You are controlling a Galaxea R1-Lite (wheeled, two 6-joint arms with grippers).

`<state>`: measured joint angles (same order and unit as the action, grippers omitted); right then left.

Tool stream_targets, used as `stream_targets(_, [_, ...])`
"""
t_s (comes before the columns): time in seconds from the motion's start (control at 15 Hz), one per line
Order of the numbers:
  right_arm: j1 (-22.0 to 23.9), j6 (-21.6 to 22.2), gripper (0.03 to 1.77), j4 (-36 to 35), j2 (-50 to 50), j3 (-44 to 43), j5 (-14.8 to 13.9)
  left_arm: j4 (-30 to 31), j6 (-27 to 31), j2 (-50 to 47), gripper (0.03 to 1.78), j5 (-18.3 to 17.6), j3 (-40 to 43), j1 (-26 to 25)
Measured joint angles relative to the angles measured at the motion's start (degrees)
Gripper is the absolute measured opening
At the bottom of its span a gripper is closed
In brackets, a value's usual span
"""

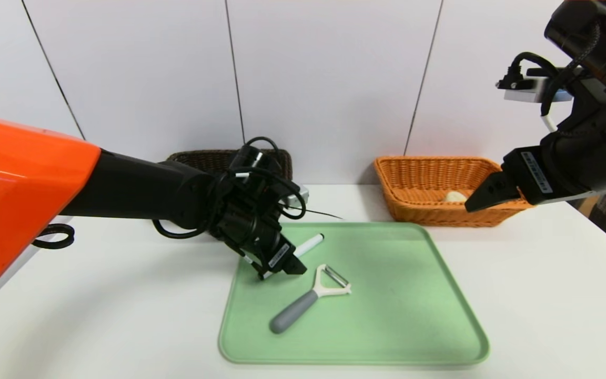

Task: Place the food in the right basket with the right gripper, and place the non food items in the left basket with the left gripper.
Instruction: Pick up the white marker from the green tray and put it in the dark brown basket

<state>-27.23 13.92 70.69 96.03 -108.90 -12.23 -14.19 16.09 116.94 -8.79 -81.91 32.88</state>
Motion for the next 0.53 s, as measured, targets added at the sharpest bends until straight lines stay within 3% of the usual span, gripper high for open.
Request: stream_targets(0.53, [0.0,0.0,1.7,-0.2,0.4,-0.2,0.7,0.0,0.8,1.0,1.69,0.9,-0.1,0.0])
